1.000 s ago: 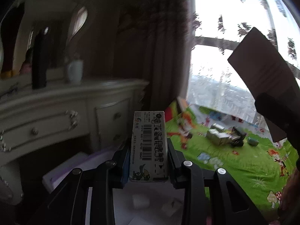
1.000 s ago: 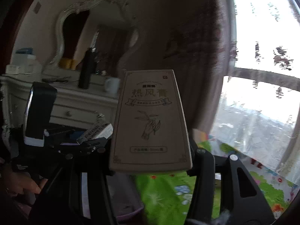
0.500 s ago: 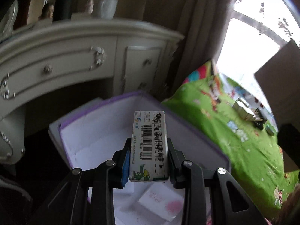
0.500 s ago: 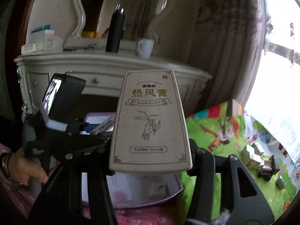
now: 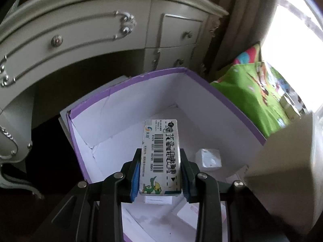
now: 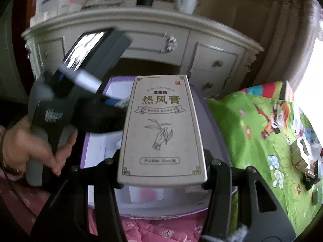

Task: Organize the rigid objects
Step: 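Open both tools to drop the boxes into the bin, then move both open tools back over the items on the bedspread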

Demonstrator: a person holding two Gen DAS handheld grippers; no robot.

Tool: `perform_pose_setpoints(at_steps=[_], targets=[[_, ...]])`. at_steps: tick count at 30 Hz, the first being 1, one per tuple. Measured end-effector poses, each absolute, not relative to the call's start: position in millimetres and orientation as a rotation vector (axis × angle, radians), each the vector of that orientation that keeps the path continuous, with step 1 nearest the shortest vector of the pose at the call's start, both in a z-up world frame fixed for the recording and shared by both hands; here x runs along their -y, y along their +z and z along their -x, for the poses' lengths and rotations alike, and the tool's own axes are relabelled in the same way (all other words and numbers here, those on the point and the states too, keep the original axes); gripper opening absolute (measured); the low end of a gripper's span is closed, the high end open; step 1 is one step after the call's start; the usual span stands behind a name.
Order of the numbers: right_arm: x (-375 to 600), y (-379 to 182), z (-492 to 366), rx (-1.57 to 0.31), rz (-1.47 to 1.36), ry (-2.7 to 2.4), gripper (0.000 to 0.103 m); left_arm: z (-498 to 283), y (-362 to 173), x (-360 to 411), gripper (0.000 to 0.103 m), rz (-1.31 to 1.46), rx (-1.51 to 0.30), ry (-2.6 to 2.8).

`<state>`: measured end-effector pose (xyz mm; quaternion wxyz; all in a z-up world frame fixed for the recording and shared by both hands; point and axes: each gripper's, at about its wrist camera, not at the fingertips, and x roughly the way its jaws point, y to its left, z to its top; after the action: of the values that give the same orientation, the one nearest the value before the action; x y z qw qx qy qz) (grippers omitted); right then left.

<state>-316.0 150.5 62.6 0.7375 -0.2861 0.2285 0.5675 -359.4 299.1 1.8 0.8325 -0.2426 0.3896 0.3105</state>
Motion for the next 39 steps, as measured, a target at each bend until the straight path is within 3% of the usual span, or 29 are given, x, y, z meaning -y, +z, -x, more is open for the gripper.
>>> perform_pose_setpoints(at_steps=[5,7,9,12,25,35,39], targets=[[-154.3,51.9,311.6,-0.553,0.649,1.265,0.056,352.3,-11.0,-313.5,0.036,0.539,-0.888,0.675],[-156.2,46.5,307.8,-0.581,0.658,1.256,0.061,351.1,-15.8,-320.6,0.048,0.566,-0.922,0.705],[-154.4,46.1,307.0,-0.585,0.645,1.24,0.07,349.1,-15.1,-321.0,0.069,0.555,-0.923,0.721],[-147.1,53.2,300.7,-0.578,0.6,1.217,0.078,344.2,-12.2,-315.7,0.087,0.495,-0.939,0.75],[4.0,65.7,165.7,-0.682,0.248,0.709,0.09,291.8,12.6,-265.7,0.087,0.375,-0.932,0.596],[152.3,24.1,43.7,-0.957,-0.009,0.324,0.09,150.3,14.0,-122.7,0.09,0.163,-0.991,0.157],[174.2,18.0,4.2,-0.94,0.004,0.275,0.092,93.1,2.5,-76.3,0.093,0.062,-1.02,0.081]])
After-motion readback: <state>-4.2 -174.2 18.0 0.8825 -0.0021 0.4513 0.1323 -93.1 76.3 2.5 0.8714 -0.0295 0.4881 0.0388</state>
